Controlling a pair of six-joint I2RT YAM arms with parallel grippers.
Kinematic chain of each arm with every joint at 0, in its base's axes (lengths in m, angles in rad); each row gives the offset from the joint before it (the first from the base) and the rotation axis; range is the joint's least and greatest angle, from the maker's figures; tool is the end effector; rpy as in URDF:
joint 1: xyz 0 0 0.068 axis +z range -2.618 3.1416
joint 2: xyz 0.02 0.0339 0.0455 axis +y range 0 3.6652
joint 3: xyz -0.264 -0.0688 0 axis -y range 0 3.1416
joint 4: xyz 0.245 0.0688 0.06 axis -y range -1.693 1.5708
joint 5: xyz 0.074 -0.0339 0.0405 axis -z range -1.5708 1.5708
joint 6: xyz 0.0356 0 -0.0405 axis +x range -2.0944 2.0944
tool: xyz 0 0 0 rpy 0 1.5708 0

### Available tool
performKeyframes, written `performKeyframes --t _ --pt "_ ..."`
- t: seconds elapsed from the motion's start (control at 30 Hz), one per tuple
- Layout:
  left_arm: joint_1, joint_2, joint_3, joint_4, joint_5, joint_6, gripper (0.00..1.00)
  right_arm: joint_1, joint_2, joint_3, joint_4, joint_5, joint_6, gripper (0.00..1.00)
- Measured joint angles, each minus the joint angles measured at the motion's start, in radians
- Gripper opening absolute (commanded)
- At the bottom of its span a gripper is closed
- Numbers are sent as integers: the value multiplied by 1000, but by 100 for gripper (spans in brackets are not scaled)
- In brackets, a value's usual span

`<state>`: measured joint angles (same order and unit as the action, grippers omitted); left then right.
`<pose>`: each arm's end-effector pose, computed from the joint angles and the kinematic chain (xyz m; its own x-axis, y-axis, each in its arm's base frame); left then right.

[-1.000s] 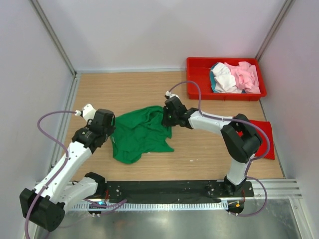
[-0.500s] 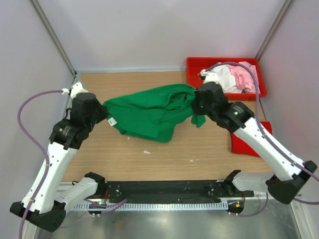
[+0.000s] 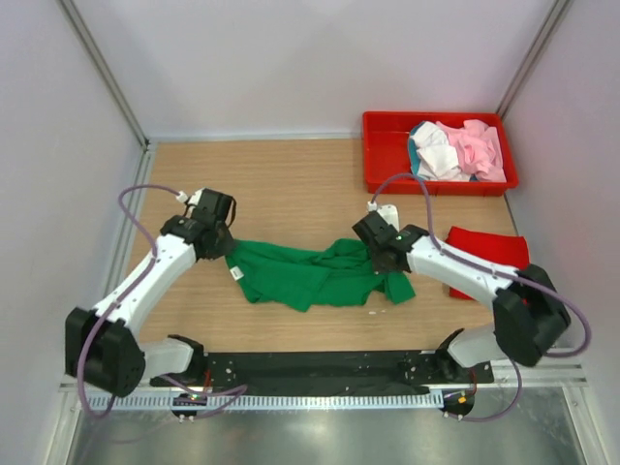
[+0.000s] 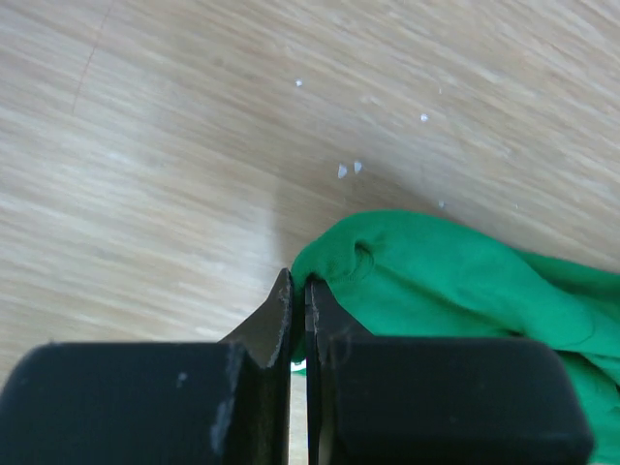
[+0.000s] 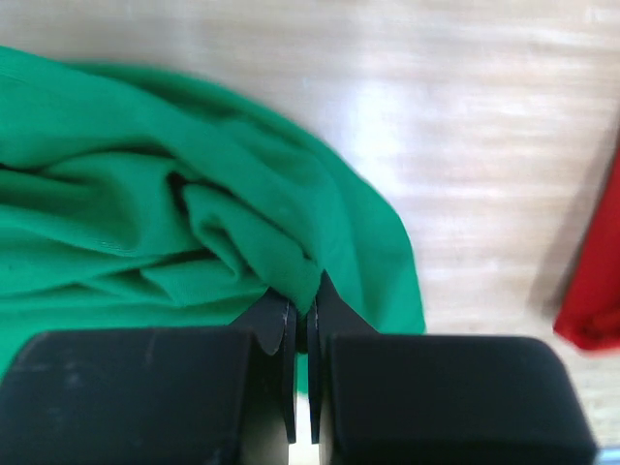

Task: Fold and stack the t-shirts
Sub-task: Flatten the tshirt out

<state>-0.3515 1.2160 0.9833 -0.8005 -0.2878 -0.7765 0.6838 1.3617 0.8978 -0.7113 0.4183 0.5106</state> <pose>0.2249 -0.0717 0.2701 -0.7110 -0.4550 -0.5362 -0.4270 0.8852 -0.1849 0.2046 0.1481 0.2175 -0.8469 -0.1141 -0.5194 -0.0482 0.9892 -0.1387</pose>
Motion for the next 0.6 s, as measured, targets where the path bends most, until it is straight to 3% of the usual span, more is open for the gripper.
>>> performKeyframes --t 0.13,0.17,0.27,0.47,0.6 --pt "12 97 3 79 -10 33 13 -17 188 89 100 43 -65 1" --pt "12 116 15 89 -14 50 37 -26 227 121 114 44 -77 1" --pt "14 190 91 103 -34 107 88 -55 324 226 161 42 -115 1" --pt "-3 135 135 100 5 100 91 -76 365 295 188 32 -138 1" --pt "-189 -103 42 124 0 -33 88 -82 358 269 192 15 -133 1"
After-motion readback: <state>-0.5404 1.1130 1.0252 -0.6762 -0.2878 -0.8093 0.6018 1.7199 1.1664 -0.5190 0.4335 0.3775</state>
